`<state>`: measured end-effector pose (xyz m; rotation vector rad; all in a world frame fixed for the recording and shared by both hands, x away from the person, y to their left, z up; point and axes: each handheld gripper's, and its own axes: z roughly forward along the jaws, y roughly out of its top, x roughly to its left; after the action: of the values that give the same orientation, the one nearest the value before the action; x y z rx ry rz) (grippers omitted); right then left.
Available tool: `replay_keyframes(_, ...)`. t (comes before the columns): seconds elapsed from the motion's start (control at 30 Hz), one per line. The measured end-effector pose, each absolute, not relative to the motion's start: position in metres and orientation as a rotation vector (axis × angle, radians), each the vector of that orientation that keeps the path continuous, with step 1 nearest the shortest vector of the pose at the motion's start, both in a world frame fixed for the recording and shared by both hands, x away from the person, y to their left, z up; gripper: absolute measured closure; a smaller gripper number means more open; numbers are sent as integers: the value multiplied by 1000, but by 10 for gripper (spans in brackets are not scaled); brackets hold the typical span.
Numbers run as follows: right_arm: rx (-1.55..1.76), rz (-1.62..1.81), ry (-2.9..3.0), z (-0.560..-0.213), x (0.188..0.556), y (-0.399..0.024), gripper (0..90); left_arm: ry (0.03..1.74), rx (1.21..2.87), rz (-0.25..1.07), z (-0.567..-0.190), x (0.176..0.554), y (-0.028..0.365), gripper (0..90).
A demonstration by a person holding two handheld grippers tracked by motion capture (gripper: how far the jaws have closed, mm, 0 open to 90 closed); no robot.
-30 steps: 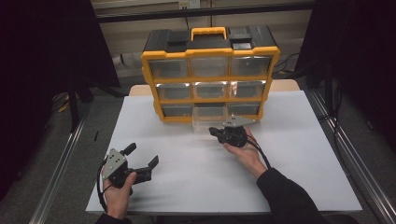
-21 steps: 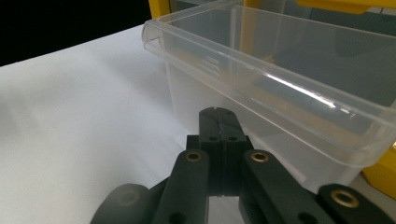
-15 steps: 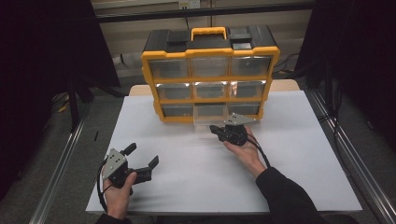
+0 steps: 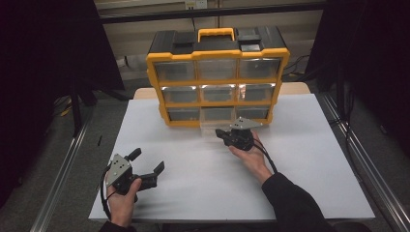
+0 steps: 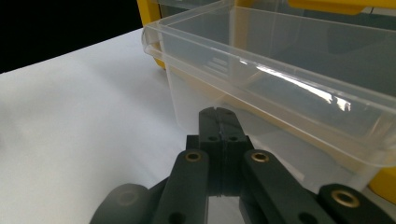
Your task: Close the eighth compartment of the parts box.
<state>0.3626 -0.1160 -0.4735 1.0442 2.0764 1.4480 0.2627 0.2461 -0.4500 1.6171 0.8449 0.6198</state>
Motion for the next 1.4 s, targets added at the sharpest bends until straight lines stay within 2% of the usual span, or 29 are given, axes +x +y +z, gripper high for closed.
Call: replay_keyframes(1.4,1072,1443,2060,-472,379,-107,898,835,1621,629,-449,263,247,29)
